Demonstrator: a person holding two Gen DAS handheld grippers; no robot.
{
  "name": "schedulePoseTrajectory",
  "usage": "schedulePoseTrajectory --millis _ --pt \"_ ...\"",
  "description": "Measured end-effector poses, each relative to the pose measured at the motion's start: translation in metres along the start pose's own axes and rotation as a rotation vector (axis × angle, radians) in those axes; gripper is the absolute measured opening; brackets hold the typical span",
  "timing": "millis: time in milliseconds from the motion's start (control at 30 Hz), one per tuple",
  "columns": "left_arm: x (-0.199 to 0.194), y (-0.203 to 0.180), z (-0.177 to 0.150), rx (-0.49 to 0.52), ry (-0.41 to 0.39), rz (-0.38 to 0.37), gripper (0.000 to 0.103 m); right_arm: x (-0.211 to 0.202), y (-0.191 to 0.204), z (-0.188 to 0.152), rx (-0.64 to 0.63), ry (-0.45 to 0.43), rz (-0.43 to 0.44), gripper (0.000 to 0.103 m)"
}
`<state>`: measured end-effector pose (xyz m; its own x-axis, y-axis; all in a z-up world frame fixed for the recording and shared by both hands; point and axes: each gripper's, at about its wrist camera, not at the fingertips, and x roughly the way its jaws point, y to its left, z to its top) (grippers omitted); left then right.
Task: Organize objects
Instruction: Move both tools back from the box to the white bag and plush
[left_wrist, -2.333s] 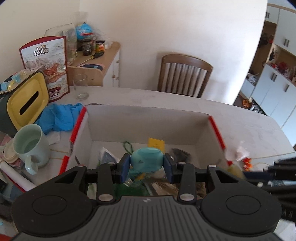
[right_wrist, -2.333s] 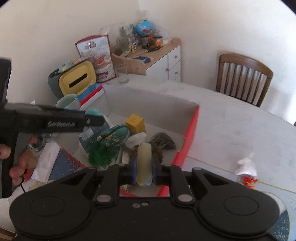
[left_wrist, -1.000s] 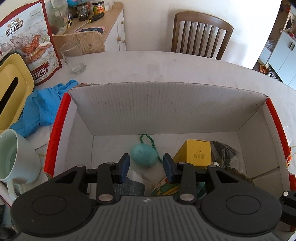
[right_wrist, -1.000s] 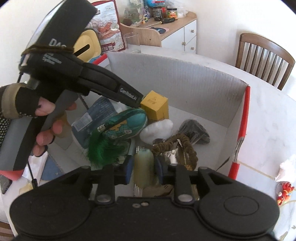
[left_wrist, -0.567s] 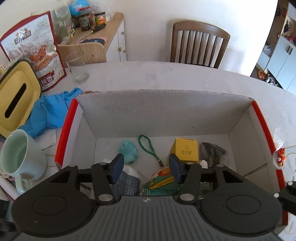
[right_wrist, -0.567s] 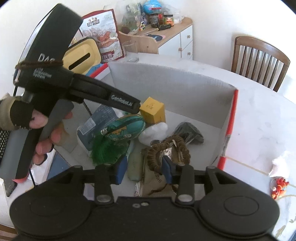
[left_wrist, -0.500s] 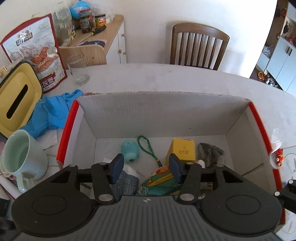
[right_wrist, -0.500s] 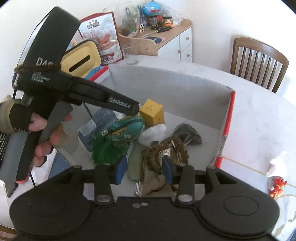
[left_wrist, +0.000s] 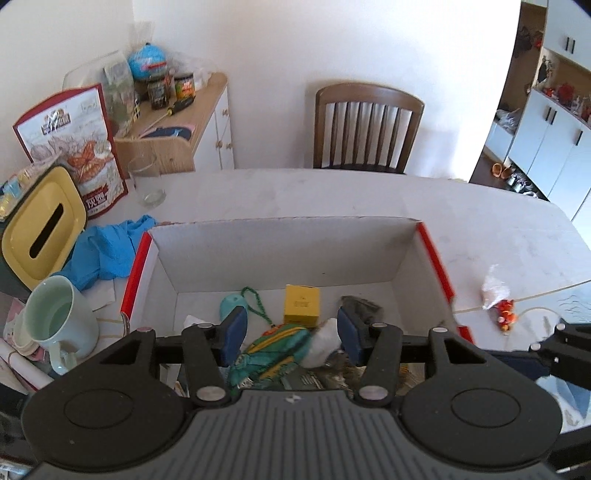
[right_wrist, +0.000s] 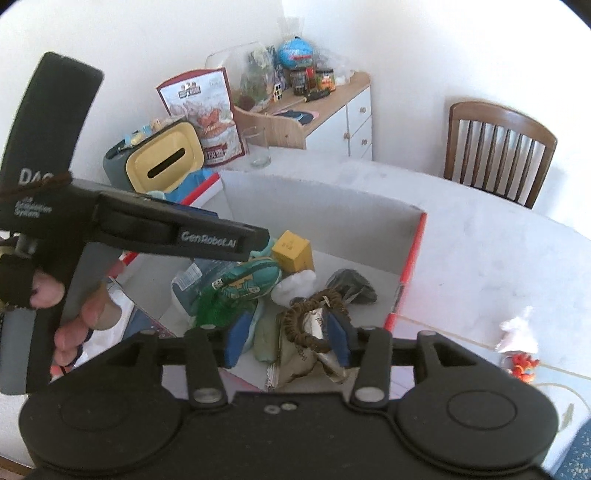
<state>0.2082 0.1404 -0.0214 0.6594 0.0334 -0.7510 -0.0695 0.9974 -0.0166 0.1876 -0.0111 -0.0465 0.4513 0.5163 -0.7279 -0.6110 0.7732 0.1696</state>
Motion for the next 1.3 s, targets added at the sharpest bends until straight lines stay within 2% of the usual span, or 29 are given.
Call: schedulePoseTrajectory --millis 433,767,933,1200,1300 --pt "-0.051 -0.045 -0.010 0.032 -0.074 -0.033 0.073 -0.061 -0.016 -0.012 -0.001 -0.089 0.009 0.066" --pt "-0.070 -0.085 -0.016 0.049 -0.112 -0.041 0.082 -0.098 -0.052 -0.025 0.030 -0.135 -0.006 0.090" --pt "-0.073 -0.105 -0.017 0.042 -0.117 -0.048 0.083 -0.113 -0.074 -0.034 0.036 -0.156 -0.011 0.101" --pt "-0.061 -0.140 -0.021 0.052 -0.103 -0.076 0.087 -0.130 -0.114 -0.052 0.040 -0.174 -0.049 0.102" --pt "-0.053 -0.154 -0.024 0.059 -0.094 -0.089 0.092 -0.133 -0.132 -0.060 0.046 -0.172 -0.081 0.102"
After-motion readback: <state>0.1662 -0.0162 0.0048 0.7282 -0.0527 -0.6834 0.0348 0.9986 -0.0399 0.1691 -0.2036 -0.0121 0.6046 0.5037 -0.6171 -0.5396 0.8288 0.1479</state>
